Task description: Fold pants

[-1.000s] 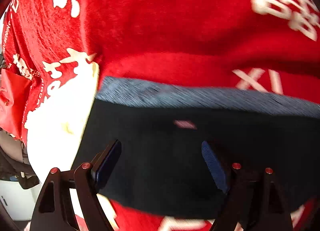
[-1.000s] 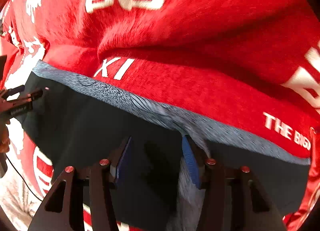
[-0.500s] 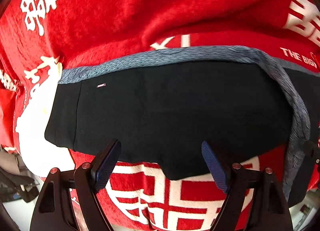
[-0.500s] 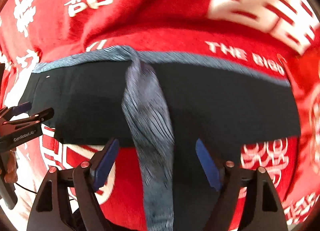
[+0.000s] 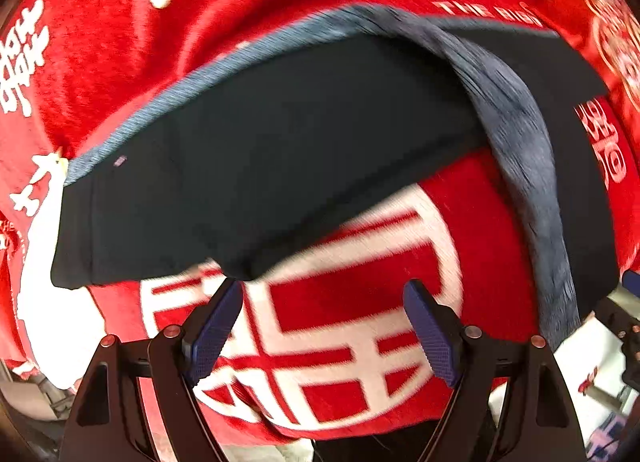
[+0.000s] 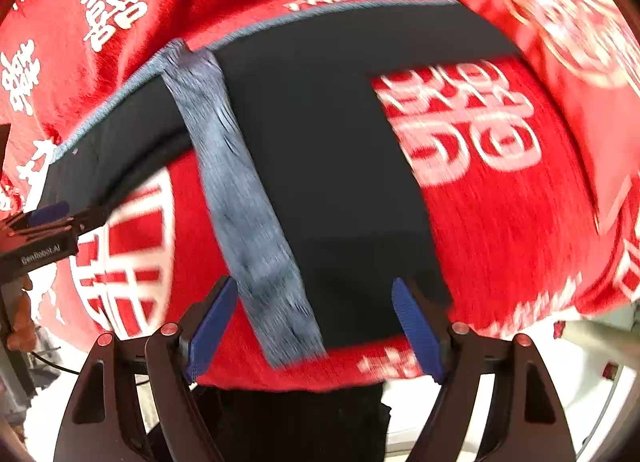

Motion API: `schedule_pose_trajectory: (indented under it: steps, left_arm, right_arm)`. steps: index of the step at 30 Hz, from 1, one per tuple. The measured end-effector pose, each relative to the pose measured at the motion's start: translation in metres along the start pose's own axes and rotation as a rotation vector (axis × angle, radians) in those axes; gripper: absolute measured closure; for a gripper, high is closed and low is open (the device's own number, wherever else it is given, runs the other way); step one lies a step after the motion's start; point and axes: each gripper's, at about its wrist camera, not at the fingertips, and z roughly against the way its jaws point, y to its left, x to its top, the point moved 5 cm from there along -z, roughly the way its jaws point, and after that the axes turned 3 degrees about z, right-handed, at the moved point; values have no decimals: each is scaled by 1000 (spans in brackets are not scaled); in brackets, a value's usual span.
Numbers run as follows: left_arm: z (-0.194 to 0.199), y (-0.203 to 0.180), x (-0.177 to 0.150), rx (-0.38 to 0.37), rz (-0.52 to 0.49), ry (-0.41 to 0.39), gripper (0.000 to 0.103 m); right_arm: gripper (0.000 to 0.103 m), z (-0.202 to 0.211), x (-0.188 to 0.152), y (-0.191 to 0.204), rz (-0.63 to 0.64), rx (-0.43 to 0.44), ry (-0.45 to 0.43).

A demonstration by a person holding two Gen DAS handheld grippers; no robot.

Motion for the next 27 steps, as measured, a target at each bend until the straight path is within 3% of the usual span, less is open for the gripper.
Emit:
schedule_pose_trajectory:
  steps: [3,6,9,12,14,16,19,24,27]
  left_arm:
    - [1,-15,-12,-16,-20,-2,19]
    - [4,-22,-21,-15,-39,-12,19]
    - [2,-24,-28,-10,-55,-6,19]
    - [2,-23,-34,8,-65,-3,19]
    - [1,-23,-36,15,-62,-3,19]
    - [1,-22,-38,17,-60,-1,19]
    - [0,-24,-39,24,-63,3,19]
    - [-6,-26,-32,32,-60,6,19]
    - [-5,-30,-27,26,-48,5,19]
  right_arm:
    - [21,-4,-26,-6,-14,-15,-5]
    - [21,-10,-43,-2,-53,87,-3]
    - [21,-21,-57,0,-64,94,2]
    - [23,-32,-64,0,-135,185,-2]
    - [32,-38,-64,-1,-170,216,-15]
    - [52,-40,-58,4,-184,256,-38]
    - [59,-37,-52,14,-162,310,-68]
    - [60,-46,-51,21,-181,380,-51]
    - [100,-51,-45,21,-185,388,-14]
